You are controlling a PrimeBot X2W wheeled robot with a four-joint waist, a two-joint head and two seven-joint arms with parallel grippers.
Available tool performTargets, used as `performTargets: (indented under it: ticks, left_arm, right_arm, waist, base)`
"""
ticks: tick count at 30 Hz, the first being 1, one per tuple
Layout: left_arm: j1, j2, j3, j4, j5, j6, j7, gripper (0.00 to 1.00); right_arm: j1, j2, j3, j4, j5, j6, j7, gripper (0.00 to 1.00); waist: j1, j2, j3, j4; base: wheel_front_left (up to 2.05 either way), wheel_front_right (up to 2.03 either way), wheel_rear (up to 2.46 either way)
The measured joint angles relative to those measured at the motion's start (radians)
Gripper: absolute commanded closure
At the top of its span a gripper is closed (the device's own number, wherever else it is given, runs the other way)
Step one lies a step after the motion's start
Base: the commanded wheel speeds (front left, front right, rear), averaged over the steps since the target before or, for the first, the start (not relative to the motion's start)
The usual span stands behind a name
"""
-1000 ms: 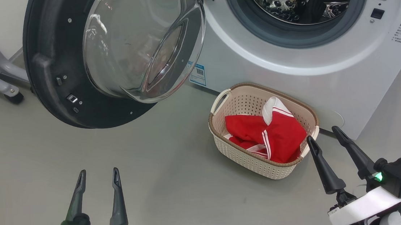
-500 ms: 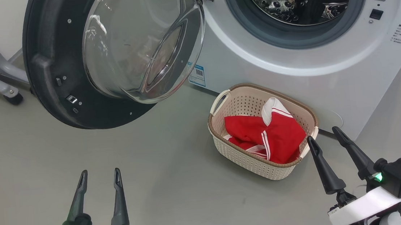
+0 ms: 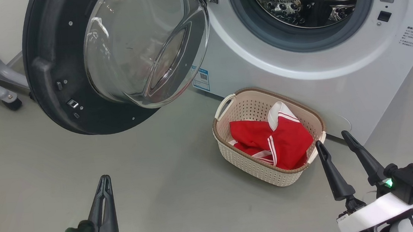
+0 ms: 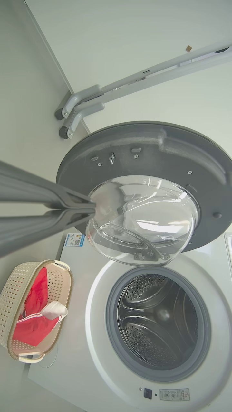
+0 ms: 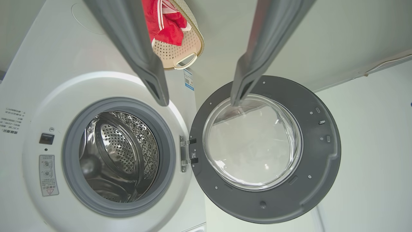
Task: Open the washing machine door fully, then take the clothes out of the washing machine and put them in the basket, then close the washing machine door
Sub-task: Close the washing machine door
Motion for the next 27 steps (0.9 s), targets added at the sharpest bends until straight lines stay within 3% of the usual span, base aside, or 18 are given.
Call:
performTargets:
  ticks: [13, 19, 27]
  left_arm:
    - [0.002, -0.001, 0.080, -0.086, -0.041, 0.000, 0.000, 1.00]
    - [-0.008, 0.002, 0.197, -0.187, -0.042, 0.000, 0.000, 1.00]
    - [-0.084, 0.088, 0.346, -0.273, -0.047, 0.000, 0.005, 1.00]
  right_arm:
    - [0.000, -0.042, 0.024, -0.041, -0.023, 0.000, 0.000, 0.00]
    - [0.000, -0.079, 0.025, -0.071, -0.023, 0.000, 0.000, 0.00]
    - [-0.005, -0.144, 0.015, -0.093, -0.023, 0.000, 0.000, 0.00]
  waist:
    - [0.0000, 0.0000, 0.058, -0.032]
    - [0.0000, 0.0000, 0.098, -0.065]
    - [0.0000, 0.0000, 0.151, -0.125]
  base:
    - [0.00, 0.00, 0.00]
    - [0.00, 0.00, 0.00]
    - [0.00, 0.00, 0.00]
